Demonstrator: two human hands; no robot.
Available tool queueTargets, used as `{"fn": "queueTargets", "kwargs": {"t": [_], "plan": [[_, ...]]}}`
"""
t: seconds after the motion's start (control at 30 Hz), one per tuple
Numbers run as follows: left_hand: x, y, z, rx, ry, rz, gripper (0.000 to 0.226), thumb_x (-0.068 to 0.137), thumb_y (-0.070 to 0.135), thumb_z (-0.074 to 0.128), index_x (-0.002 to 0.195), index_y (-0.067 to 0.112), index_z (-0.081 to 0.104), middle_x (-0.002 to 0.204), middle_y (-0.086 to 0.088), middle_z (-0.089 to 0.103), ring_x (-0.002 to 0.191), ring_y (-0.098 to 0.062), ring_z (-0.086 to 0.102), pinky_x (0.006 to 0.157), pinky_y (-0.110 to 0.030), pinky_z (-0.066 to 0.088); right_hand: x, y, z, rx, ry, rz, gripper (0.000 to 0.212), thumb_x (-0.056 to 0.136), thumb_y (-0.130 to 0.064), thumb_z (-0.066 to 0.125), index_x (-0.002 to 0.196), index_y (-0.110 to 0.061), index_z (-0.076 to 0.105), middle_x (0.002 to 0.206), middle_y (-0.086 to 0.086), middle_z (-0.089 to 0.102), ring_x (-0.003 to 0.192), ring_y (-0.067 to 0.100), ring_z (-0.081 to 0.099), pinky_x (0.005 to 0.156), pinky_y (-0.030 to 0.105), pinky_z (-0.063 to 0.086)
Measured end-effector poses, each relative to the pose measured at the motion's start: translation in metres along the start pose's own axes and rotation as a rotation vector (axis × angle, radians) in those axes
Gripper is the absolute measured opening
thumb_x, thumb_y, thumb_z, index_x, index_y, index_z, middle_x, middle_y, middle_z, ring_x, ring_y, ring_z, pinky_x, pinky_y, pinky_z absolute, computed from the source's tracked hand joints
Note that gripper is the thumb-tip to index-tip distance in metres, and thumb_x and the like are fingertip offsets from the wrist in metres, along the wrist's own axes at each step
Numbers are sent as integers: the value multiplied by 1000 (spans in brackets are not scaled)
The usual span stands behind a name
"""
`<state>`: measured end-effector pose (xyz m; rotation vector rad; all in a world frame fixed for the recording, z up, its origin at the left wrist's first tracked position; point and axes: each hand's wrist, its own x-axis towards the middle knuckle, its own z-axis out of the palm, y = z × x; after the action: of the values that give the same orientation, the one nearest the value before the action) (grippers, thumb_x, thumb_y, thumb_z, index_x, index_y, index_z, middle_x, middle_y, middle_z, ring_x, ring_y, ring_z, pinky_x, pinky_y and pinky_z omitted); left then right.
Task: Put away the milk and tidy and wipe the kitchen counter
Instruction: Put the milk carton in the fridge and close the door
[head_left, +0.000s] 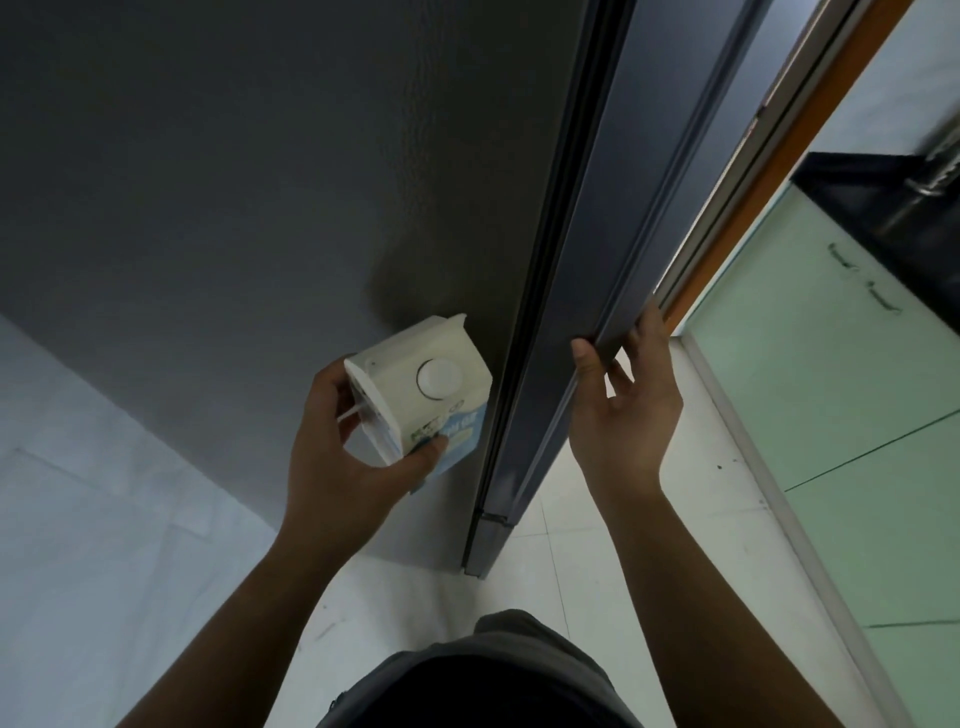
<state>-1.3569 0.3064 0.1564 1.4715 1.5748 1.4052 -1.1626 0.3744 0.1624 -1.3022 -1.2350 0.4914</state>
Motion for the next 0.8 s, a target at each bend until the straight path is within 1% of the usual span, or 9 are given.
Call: {"fn": "queueTargets", "kwargs": {"t": [0.07, 0.2, 0.33, 0.4, 0.5, 0.57, 0.63, 0.73, 0.8], "plan": [[0, 0, 0, -6, 1, 4, 70, 59, 37, 77, 117, 29, 39, 118, 12, 53, 112, -10, 56, 79, -20, 52, 0, 0, 0, 7, 1, -8, 60, 84, -26, 64, 129, -51, 34, 130, -16, 53, 103, -20, 47, 87, 3, 38], [0, 3, 0, -25, -11, 3, 73, 57, 44, 80, 116, 28, 40, 118, 10, 53, 113, -14, 56, 78, -19, 54, 0, 1, -1, 13, 4, -14, 59, 85, -24, 63, 137, -34, 38, 131, -14, 53, 103, -22, 45, 86, 1, 37], [0, 5, -1, -23, -16, 12, 72, 57, 40, 78, 116, 26, 40, 116, 14, 53, 111, -12, 56, 75, -10, 51, -2, -1, -4, 11, 5, -13, 58, 86, -19, 62, 137, -34, 37, 128, -19, 53, 102, -27, 42, 87, 0, 36], [-1, 6, 2, -37, -22, 7, 72, 55, 41, 72, 117, 25, 40, 116, 18, 52, 110, -8, 56, 75, -7, 49, 0, -1, -15, 24, 15, 4, 55, 88, -18, 61, 136, -32, 38, 126, -22, 53, 106, -21, 46, 92, 9, 42], [-3, 7, 4, -33, -39, 9, 74, 54, 43, 71, 119, 25, 41, 117, 16, 52, 111, -5, 55, 75, -10, 50, 7, 1, -36, 27, 1, 8, 53, 89, -19, 60, 138, -20, 40, 128, 0, 57, 115, 10, 55, 94, 38, 50], [-4, 9, 8, 1, -72, 23, 76, 54, 45, 71, 121, 24, 41, 120, 9, 54, 112, -7, 55, 78, -16, 51, 12, 3, -46, 12, 1, -2, 51, 89, -18, 60, 137, -17, 42, 126, 5, 58, 113, 19, 56, 91, 44, 51], [-5, 15, 16, 4, -104, 24, 76, 53, 45, 71, 121, 26, 42, 122, 6, 55, 113, -7, 55, 79, -17, 52, 14, 6, -54, 4, 22, -6, 49, 89, -18, 60, 135, -17, 44, 124, 4, 59, 111, 18, 56, 89, 41, 53], [-6, 28, 30, -56, -122, 19, 73, 51, 46, 71, 116, 33, 43, 119, 13, 56, 114, -4, 55, 77, -14, 52, 19, 12, -66, 26, 42, 2, 48, 88, -19, 61, 133, -19, 47, 122, 0, 59, 109, 13, 57, 85, 31, 54], [-9, 35, 42, -54, -128, 18, 76, 50, 47, 71, 118, 30, 43, 120, 11, 56, 114, -8, 55, 80, -20, 53, 26, 18, -76, 36, 40, 16, 48, 87, -20, 62, 133, -21, 47, 121, -2, 59, 107, 12, 57, 81, 22, 53]]}}
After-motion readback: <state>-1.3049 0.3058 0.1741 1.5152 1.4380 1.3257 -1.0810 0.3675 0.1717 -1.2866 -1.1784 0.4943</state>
